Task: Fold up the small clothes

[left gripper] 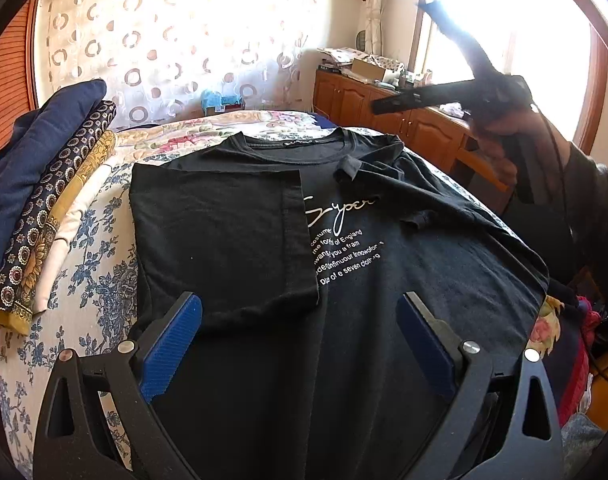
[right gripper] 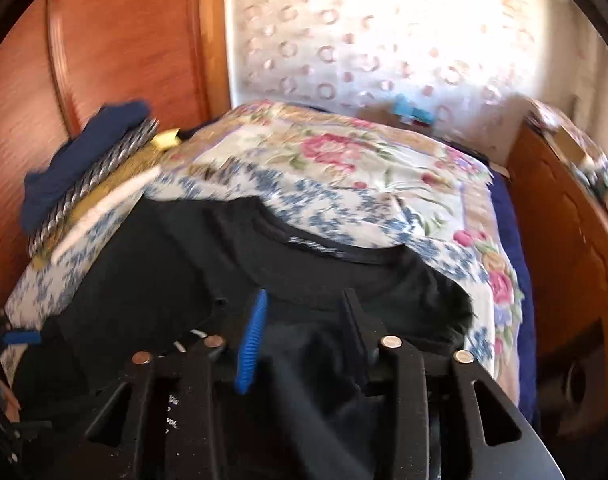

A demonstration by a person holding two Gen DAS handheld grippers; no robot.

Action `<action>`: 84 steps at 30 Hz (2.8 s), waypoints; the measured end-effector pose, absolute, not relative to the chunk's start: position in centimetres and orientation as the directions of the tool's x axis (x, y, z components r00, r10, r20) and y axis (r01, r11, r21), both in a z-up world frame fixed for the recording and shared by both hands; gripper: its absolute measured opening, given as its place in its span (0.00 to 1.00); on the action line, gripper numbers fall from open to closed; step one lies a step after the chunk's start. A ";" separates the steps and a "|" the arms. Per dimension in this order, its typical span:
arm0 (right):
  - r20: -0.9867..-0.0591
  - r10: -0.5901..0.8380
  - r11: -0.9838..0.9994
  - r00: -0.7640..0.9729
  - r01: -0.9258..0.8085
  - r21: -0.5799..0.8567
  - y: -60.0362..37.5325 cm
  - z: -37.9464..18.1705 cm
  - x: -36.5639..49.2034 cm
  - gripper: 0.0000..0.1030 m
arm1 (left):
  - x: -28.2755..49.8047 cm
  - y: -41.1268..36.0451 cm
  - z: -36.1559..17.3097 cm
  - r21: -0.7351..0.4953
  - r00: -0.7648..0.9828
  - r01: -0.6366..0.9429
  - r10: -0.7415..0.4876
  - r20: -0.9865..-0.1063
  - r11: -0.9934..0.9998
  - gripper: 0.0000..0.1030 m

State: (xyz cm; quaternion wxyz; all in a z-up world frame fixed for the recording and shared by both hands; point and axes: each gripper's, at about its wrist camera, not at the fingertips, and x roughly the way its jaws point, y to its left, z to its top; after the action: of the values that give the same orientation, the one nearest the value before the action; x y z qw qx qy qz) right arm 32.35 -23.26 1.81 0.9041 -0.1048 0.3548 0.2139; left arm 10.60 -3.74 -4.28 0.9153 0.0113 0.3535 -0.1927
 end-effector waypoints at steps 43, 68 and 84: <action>-0.716 0.138 0.981 0.685 -0.195 0.002 -32.9 -7.3 23.7 0.69 | 19.7 -21.1 -7.0 -0.023 0.481 0.599 -0.382 -0.789 0.801 0.33; -0.716 0.140 0.981 0.684 -0.195 0.006 -33.0 -7.4 23.8 0.69 | 14.9 -17.5 -2.3 0.040 0.566 0.594 -0.382 -0.730 0.803 0.05; -0.716 0.140 0.981 0.684 -0.195 0.006 -33.1 -7.4 23.8 0.69 | 24.2 -16.2 -3.9 -0.011 0.574 0.491 -0.333 -0.748 0.871 0.54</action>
State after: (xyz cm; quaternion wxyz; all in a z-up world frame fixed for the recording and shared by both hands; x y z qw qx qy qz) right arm 23.78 -33.05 -7.39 0.9168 -0.0354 0.3871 0.0914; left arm 24.18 -16.25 -3.88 0.8816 0.0993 0.3979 -0.2337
